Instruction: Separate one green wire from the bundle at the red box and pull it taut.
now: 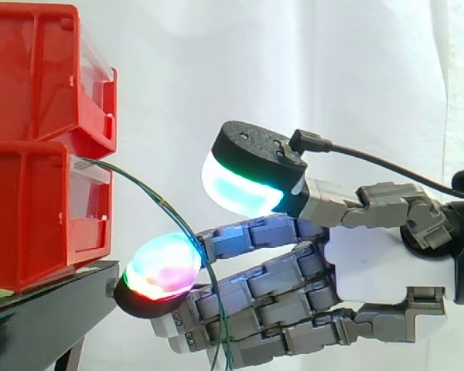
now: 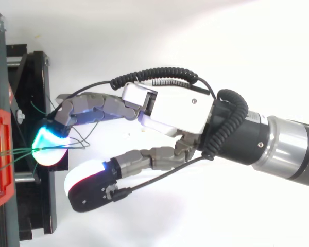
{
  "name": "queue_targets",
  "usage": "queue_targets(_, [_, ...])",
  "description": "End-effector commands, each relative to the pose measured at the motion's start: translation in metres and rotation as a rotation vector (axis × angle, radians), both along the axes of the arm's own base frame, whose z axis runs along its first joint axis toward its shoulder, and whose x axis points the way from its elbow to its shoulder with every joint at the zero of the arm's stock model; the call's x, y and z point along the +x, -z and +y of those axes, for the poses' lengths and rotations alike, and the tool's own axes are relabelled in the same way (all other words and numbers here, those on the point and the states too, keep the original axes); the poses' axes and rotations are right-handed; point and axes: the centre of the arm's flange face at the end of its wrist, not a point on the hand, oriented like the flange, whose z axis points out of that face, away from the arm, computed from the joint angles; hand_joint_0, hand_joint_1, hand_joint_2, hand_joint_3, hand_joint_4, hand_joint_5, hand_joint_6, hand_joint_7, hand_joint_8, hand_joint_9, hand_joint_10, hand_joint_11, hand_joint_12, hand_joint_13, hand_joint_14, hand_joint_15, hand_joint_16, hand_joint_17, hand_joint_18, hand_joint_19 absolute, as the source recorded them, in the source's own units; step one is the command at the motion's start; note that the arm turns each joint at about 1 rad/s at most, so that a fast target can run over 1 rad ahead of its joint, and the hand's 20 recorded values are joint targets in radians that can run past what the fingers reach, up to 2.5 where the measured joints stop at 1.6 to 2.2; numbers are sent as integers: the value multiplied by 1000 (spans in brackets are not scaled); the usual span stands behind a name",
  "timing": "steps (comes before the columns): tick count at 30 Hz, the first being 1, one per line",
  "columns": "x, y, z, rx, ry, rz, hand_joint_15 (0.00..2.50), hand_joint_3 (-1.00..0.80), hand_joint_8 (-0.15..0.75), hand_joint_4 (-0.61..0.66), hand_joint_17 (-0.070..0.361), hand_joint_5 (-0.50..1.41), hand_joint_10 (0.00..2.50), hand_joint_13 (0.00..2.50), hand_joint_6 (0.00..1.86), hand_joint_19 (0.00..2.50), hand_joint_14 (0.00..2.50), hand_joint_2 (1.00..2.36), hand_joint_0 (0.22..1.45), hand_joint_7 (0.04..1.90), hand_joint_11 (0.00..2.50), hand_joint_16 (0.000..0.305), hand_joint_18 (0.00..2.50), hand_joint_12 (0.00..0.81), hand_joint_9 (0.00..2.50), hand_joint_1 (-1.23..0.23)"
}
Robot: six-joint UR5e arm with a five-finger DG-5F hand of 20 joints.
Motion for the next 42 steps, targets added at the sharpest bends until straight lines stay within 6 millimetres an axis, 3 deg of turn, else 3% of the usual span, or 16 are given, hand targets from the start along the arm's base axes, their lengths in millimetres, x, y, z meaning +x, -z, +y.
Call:
queue_targets(1, [1,-1,7,-8,3,-13,0,-500,231,243,108,-117,0,220,503,125,0,1000,525,901,0,48,143,310,574,-645])
queue_targets(7, [3,-2,12,-26,10,-26,0,-500,231,242,108,-116,0,221,503,129,0,1000,524,898,0,48,146,311,577,-637])
queue_targets(15, [4,14,12,-21,9,-7,0,-500,234,242,107,-113,0,223,503,138,0,1000,536,915,0,47,144,307,589,-619])
queue_targets(28, [-2,12,3,19,13,61,0,-495,227,223,103,-105,0,229,503,145,0,1000,567,960,0,46,150,300,602,-581])
queue_targets(42, [1,-6,-4,24,11,106,0,-497,230,230,104,-109,0,233,503,138,0,1000,560,954,0,46,154,301,601,-594])
